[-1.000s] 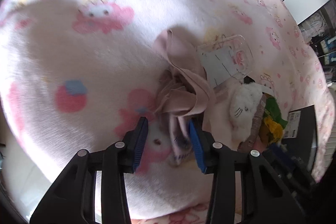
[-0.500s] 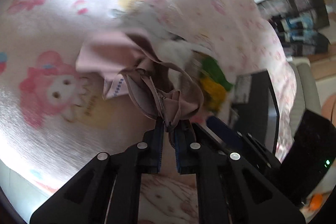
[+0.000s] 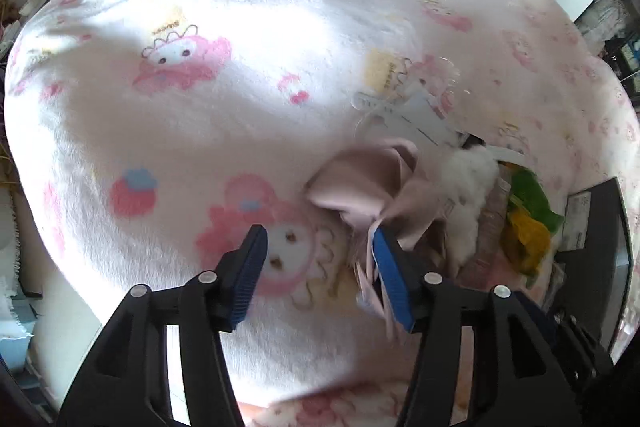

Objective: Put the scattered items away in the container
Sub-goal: 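Grasp the pink fabric garment with the left gripper and lift it, then carry the pink garment with the left gripper toward the black box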

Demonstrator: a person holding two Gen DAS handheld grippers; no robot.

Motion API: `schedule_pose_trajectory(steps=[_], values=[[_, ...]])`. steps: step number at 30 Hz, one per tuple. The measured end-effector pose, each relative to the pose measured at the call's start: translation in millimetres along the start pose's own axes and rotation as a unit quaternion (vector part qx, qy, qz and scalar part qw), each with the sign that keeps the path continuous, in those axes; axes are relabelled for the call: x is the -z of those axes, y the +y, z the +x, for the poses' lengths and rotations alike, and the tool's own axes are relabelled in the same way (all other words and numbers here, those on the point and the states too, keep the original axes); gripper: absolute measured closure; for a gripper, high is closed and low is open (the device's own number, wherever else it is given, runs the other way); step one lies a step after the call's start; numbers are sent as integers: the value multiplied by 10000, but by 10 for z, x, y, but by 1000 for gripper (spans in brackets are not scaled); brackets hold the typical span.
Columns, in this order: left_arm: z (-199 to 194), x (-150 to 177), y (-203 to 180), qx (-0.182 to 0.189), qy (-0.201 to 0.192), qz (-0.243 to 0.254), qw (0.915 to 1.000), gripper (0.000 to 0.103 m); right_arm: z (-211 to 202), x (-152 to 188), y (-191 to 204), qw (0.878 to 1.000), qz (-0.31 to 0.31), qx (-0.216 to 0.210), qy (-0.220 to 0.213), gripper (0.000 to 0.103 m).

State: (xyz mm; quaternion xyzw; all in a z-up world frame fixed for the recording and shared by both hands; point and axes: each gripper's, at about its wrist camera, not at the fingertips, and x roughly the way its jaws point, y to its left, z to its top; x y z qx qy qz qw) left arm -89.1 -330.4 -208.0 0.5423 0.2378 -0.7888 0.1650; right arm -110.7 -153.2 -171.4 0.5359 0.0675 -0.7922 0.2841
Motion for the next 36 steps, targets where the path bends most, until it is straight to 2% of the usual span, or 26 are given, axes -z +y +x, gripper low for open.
schedule_pose_trajectory(steps=[2,3,4,5,6,9,11,14,16,17,19,23,25,27,28,29,30,31,33,36], values=[[98,-68,22,552,261,-180,9980,45,96,-8,14,9999,2,-68,126,67],[155,-84,-8,680,366,-195,9968,47,146,-9,0,9997,43,-140,198,67],[203,-81,-63,633,460,-99,9969,50,198,-5,-19,9994,94,-186,277,67],[209,-66,-105,628,467,3,9969,66,253,-2,-45,9991,145,-180,345,67],[215,-38,-165,637,500,147,9966,77,294,2,-76,9989,208,-156,385,67],[165,32,-280,585,404,435,9965,85,286,30,-173,9985,374,-171,350,67],[88,84,-350,778,433,574,9944,86,235,50,-221,9987,400,-148,286,70],[-30,140,-443,1480,588,803,9840,87,164,78,-269,9988,390,-164,249,75],[-109,151,-444,1676,555,805,9810,86,64,107,-298,9988,422,-200,177,75],[-144,142,-425,1637,528,794,9819,86,30,105,-324,9987,425,-225,151,75],[-149,88,-353,1353,435,670,9876,83,-23,90,-342,9984,403,-382,134,75],[64,-20,-213,899,597,163,9940,43,-18,61,-248,9954,286,-917,51,74],[222,-50,-194,606,708,185,9955,40,99,54,-202,9947,289,-973,187,73],[307,-53,-176,694,848,110,9939,44,249,43,-168,9962,218,-765,356,73],[331,-44,-201,889,925,105,9917,49,341,43,-160,9965,180,-691,435,73],[352,-17,-256,1093,1046,164,9884,70,449,49,-181,9951,260,-786,534,75],[361,8,-292,1197,1113,171,9864,90,512,57,-212,9929,396,-934,616,83],[337,50,-351,1255,1114,221,9856,90,542,69,-262,9903,574,-1091,634,99],[181,131,-484,1216,874,451,9877,94,463,102,-340,9894,790,-1097,539,100],[-94,271,-725,1625,692,779,9812,95,171,172,-458,9908,897,-984,240,101]])
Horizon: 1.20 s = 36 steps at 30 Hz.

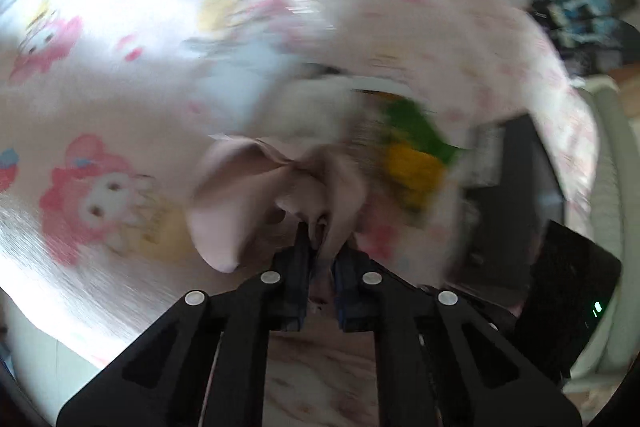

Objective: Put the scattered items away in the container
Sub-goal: 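Carry the pink garment with the left gripper toward the black box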

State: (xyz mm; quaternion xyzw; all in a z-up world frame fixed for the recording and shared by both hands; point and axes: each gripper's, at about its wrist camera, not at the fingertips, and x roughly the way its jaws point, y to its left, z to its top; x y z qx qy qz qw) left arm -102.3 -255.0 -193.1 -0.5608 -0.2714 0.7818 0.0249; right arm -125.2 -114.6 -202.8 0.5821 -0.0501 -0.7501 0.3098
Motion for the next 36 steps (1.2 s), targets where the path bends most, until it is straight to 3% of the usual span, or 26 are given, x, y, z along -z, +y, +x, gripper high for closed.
schedule_pose_trajectory(steps=[4,8,10,14,16,18,19,22,23,24,26,27,29,31,33,36], values=[[-49,257,-493,351,80,450,9983,95,-552,188,-120,9987,-14,199,-459,101],[227,605,-938,688,528,879,9923,95,-1191,649,-344,9951,-156,644,-734,101],[404,778,-1108,671,775,1028,9894,95,-1413,856,-445,9922,-181,938,-796,101],[538,977,-1457,883,909,1328,9830,84,-1699,1128,-832,9884,250,1188,-915,101],[560,1013,-1587,300,714,1626,9837,81,-1748,1177,-1037,9829,387,1560,-901,101],[531,975,-1561,-238,461,1513,9871,84,-1805,1219,-1215,9754,544,1908,-962,101],[512,953,-1538,-224,404,1372,9895,83,-1840,1262,-1295,9753,639,1886,-955,101],[438,954,-1504,726,520,1214,9886,83,-1867,1341,-1371,9873,791,1041,-903,101],[426,965,-1505,779,520,1175,9886,82,-1832,1357,-1347,9911,788,690,-822,101],[428,980,-1503,559,495,1120,9909,82,-1780,1368,-1302,9935,756,430,-739,101],[372,985,-1423,212,340,978,9944,82,-1691,1348,-1203,9946,675,414,-675,101],[341,965,-1362,224,277,829,9959,82,-1691,1341,-1204,9948,633,448,-661,101],[296,950,-1243,697,320,531,9956,81,-1676,1317,-1121,9957,492,406,-677,100],[382,1006,-1307,1002,609,671,9908,80,-1743,1315,-1095,9956,382,414,-752,99],[442,1067,-1423,943,781,854,9888,80,-1756,1315,-1073,9963,294,326,-741,96],[347,980,-1406,1072,555,809,9894,80,-1600,1355,-1101,9991,250,-83,-331,95]])
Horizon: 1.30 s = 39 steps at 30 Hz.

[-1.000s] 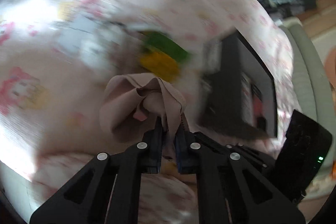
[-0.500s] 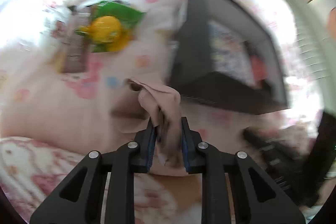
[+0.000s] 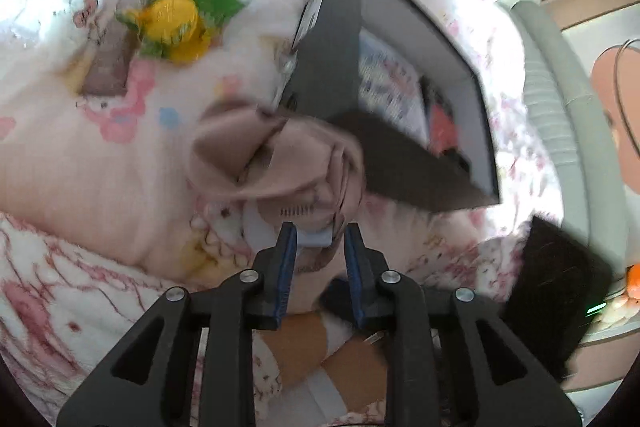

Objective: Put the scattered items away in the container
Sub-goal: 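Carry the pink garment with the left gripper toward the black box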

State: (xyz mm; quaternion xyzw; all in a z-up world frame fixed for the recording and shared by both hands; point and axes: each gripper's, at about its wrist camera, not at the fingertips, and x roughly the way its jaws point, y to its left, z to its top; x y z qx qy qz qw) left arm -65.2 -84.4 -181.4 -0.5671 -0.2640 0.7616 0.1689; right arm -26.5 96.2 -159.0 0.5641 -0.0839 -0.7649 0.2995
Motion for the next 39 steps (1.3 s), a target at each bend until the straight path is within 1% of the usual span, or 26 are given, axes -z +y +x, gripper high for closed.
schedule_pose_trajectory(steps=[1,2,4,6,7,8,10,11,12,13,14,15,16,17,19,21,26,27,29,30,31,33,35,37,38,39], values=[[-94,-62,34,0,-151,-45,9999,80,38,17,-2,9999,-32,-99,104,95],[-154,-103,81,-100,-248,-75,9996,80,63,34,-14,9998,-31,-149,151,95],[-213,-187,161,-459,-362,-167,9981,80,56,16,-49,9999,64,-44,104,95],[-206,-168,288,-777,-311,-325,9960,66,18,-48,-94,9998,140,102,-60,94],[-131,-163,358,-869,-195,-442,9950,65,8,-86,-115,9996,169,176,-122,94],[-58,-150,436,-854,-107,-589,9945,63,7,-123,-131,9994,170,246,-147,94],[14,-157,540,-804,-35,-680,9944,59,81,-180,-138,9998,68,180,14,93],[58,-175,556,-794,-60,-675,9945,56,129,-186,-132,9998,17,113,150,93],[59,-180,633,-747,-117,-684,9948,50,187,-191,-107,9997,-34,44,242,92],[121,-232,669,-618,-168,-754,9951,50,227,-181,-97,9996,-61,3,287,88],[203,-279,694,-504,-165,-845,9950,53,293,-174,-111,9995,-44,-30,301,88],[302,-315,715,-351,-31,-886,9954,82,313,-132,-115,9996,32,-24,279,88],[395,-331,681,-254,78,-896,9956,99,387,-132,-144,9994,137,74,295,91],[439,-332,643,-212,85,-905,9956,101,402,-133,-163,9994,160,160,271,100],[349,-302,546,-276,-107,-712,9970,101,320,-127,-154,9994,58,334,91,100],[218,-264,428,-184,-207,-496,9984,101,138,-133,-141,9994,62,317,-151,101],[-180,-146,108,298,-443,24,9986,101,-270,-104,-247,9976,267,316,-552,101],[-189,-166,26,260,-507,80,9983,101,-341,-64,-315,9968,331,447,-581,102],[-234,-146,-18,35,-617,179,9979,101,-493,-8,-449,9946,495,651,-636,102],[-165,-161,-35,-58,-637,168,9978,101,-534,8,-508,9937,569,714,-647,102],[-128,-163,-6,-191,-592,136,9980,101,-554,34,-542,9930,614,770,-652,102],[-106,-123,64,-293,-413,25,9987,101,-548,28,-601,9905,701,956,-691,102],[125,-142,104,-203,-149,-18,9997,100,-615,32,-656,9882,896,1047,-665,101],[257,-96,72,-83,117,-11,9999,89,-533,15,-797,9863,1118,1009,-677,101],[305,-67,50,-61,165,52,9998,72,-542,15,-832,9850,1230,1010,-673,101],[335,-39,32,-133,165,108,9997,50,-558,8,-841,9836,1319,978,-740,101]])
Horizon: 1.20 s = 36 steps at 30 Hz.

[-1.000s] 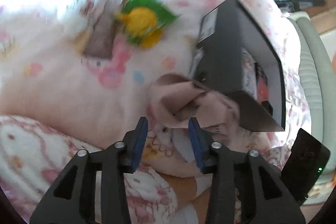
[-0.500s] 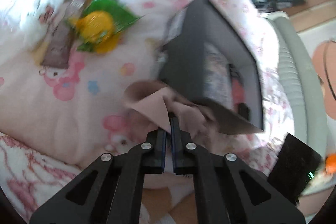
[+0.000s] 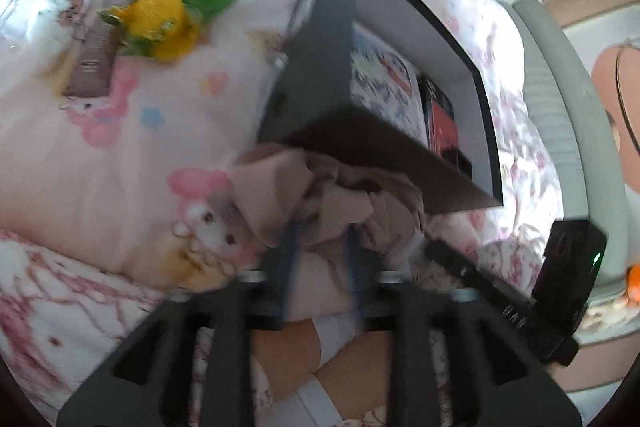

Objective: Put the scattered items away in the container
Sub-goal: 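Carry the pink garment with the left gripper toward the black box, then lower the pink garment into the black box and open the left gripper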

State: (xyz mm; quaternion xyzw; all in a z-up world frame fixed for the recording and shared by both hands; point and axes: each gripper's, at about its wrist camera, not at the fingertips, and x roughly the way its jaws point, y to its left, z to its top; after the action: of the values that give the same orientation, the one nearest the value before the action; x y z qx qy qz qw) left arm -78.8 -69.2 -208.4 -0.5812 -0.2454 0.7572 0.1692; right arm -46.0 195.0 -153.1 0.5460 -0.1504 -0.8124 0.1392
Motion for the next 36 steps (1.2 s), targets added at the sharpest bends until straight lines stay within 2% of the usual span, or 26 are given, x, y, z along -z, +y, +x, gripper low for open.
schedule_pose_trajectory(steps=[1,2,3,4,5,6,7,8,9,12,15,17,19,20,21,24,25,26,31,32,34,35,36], values=[[36,21,1,-173,-59,0,9998,42,0,-6,3,10000,45,-22,-41,101],[85,26,28,-353,-128,-61,9993,38,-3,-11,-4,10000,51,-39,-66,100],[149,15,68,-468,-138,-134,9987,38,7,-16,-5,9999,24,-74,-65,98],[213,1,110,-502,-128,-195,9985,38,-15,17,19,9999,-23,-117,-14,91],[303,-21,178,-547,-109,-289,9980,41,65,17,43,9998,-60,-188,86,77],[361,-35,219,-609,-80,-346,9975,59,165,21,60,9993,-83,-296,212,69],[441,-56,260,-700,27,-374,9968,72,253,26,69,9989,-65,-344,307,58],[479,-71,276,-736,98,-368,9966,86,351,30,89,9984,-48,-375,422,57],[477,-78,279,-717,78,-361,9967,93,416,25,104,9978,-46,-417,507,58],[295,-85,255,-584,-199,-321,9976,95,544,9,174,9981,34,-305,528,58],[-32,-107,320,-977,-557,-459,9926,95,540,-1,241,9992,-36,142,360,58],[-159,-117,402,-974,-620,-591,9916,92,497,-9,227,9995,52,198,260,58],[-229,-120,466,-682,-652,-673,9933,69,474,-27,184,9993,205,216,213,58],[-254,-121,469,-539,-705,-626,9941,46,498,-41,172,9992,267,163,239,57],[-256,-117,433,-482,-771,-558,9943,40,535,-55,179,9991,287,120,305,57],[-310,-180,402,-868,-962,-480,9904,39,718,-65,252,9977,296,-111,605,57],[-268,-218,426,-1013,-918,-465,9895,38,754,-67,290,9973,258,-203,660,55],[-188,-262,462,-1067,-765,-452,9903,37,800,-65,334,9970,188,-245,711,52],[364,-436,669,-1050,118,-532,9930,37,1122,-89,444,9957,161,-100,904,51],[418,-439,676,-1092,150,-555,9924,39,1162,-114,458,9962,173,-121,847,51],[450,-451,628,-1127,79,-414,9927,52,1208,-156,479,9976,208,-95,651,51],[460,-450,601,-1081,99,-335,9935,76,1196,-157,470,9987,313,-49,404,52],[478,-436,576,-973,172,-294,9947,92,1192,-140,465,9989,412,6,225,55]])
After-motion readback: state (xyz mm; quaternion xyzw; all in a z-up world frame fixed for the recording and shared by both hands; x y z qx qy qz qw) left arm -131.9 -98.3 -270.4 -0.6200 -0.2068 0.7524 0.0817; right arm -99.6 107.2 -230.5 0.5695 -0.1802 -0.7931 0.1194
